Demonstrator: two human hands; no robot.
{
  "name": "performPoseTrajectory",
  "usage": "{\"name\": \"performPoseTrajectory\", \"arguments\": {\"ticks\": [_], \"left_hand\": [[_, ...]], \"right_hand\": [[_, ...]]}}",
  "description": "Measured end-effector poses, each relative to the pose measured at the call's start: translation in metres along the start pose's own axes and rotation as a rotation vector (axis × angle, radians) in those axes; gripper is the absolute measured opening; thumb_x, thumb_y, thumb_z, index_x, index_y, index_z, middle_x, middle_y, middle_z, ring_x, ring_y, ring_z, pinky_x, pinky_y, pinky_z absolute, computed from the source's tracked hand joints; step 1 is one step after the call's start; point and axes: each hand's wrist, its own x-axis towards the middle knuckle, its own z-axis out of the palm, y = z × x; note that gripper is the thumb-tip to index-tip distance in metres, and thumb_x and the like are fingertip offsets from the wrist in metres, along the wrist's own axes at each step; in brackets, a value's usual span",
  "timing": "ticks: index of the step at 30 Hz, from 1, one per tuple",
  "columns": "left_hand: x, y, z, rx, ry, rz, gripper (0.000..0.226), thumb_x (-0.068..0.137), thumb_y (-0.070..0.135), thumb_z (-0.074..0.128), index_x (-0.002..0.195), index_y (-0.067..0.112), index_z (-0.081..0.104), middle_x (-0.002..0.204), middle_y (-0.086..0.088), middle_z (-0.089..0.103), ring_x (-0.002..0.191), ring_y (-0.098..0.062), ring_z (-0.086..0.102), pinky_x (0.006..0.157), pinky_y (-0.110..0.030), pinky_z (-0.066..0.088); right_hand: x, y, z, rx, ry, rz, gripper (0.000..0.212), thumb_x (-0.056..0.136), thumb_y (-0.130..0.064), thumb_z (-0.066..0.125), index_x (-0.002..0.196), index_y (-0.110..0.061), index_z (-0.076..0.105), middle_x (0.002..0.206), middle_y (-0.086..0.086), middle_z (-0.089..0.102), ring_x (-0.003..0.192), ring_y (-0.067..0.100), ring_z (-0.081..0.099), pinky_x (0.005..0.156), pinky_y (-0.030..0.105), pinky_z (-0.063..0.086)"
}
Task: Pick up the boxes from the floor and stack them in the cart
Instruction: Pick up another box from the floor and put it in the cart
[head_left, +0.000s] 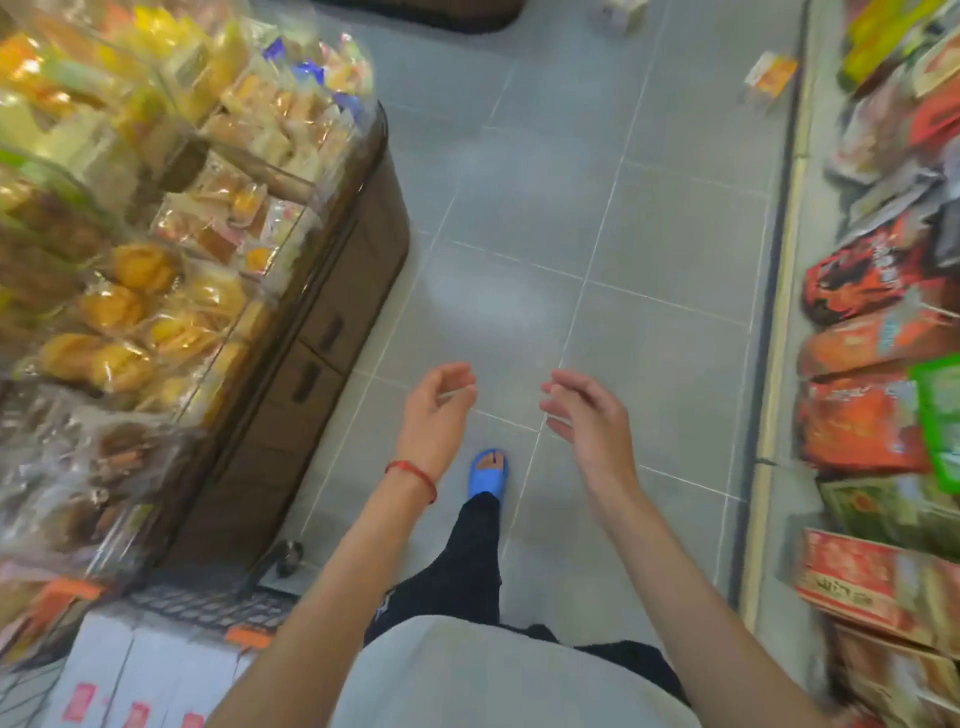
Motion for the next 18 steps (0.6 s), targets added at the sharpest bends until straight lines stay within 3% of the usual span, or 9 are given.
{"name": "performPoseTrajectory", "arguments": {"ticks": [13,18], "left_hand": [[0.228,0.14,0.17,0.126,-0.283,0.022,0.027,0.093,-0.002,0.059,0.111,0.018,0.064,0.1,0.005,0.069,0.094,-0.011,0.063,0.069,-0.009,0.043],[0.316,0.189,0.267,0.164,-0.322,0.029,0.027,0.094,0.001,0.058,0.112,0.019,0.064,0.107,0.001,0.071,0.097,-0.012,0.064,0.076,-0.017,0.044]], "right_hand": [[0.209,-0.137,-0.069,0.167,0.313,0.014,0.014,0.098,-0.009,0.063,0.107,-0.016,0.071,0.106,0.007,0.071,0.09,0.014,0.065,0.09,0.035,0.053],[0.313,-0.189,-0.127,0.197,0.365,0.019,0.016,0.098,-0.011,0.063,0.111,-0.016,0.071,0.115,0.012,0.072,0.094,0.016,0.066,0.096,0.039,0.054]]}}
